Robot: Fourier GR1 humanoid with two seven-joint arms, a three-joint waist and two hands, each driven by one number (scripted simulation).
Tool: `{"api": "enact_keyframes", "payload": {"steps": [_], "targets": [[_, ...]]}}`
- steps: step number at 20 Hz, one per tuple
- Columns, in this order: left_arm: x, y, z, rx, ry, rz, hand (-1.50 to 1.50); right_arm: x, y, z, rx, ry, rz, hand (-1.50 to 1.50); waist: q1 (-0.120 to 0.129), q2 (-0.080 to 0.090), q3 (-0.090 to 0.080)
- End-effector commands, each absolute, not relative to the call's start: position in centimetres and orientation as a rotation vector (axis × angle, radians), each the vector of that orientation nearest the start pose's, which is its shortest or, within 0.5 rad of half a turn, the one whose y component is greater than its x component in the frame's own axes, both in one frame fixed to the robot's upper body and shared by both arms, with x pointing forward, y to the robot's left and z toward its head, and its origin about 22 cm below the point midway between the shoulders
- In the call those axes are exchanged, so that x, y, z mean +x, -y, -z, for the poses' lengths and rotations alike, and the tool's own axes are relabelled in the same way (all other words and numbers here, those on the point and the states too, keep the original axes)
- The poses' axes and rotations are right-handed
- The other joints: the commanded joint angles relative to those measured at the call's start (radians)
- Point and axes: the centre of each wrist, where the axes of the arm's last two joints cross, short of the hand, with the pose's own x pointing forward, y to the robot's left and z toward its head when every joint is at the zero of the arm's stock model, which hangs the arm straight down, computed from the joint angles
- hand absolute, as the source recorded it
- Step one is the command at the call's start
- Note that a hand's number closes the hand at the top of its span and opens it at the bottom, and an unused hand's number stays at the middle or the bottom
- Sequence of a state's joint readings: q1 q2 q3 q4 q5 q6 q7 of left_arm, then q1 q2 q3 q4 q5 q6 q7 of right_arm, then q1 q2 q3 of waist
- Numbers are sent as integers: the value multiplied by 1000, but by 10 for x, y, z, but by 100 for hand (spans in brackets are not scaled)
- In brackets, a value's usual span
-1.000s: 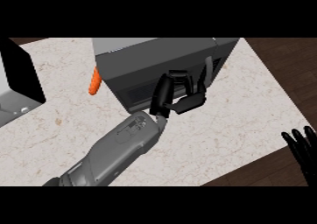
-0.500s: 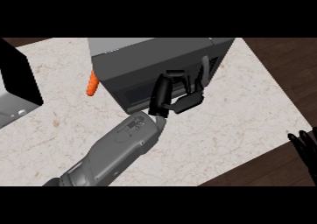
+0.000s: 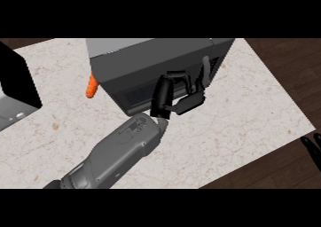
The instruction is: Pick up the milk, place it into the microwave and close the microwave
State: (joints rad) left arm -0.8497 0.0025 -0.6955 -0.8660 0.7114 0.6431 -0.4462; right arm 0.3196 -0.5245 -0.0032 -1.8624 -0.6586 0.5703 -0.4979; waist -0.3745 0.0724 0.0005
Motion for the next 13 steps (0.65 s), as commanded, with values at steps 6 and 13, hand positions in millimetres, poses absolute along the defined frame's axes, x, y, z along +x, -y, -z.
{"api": "enact_keyframes", "payload": {"steps": [6, 13], "targets": [[362, -16, -56, -166, 1834, 84, 150, 161, 339, -60, 755, 1977, -210, -150, -21, 21, -2], [364, -15, -56, -166, 1844, 78, 150, 158, 348, -69, 754, 1968, -236, -150, -25, 16, 0]]}}
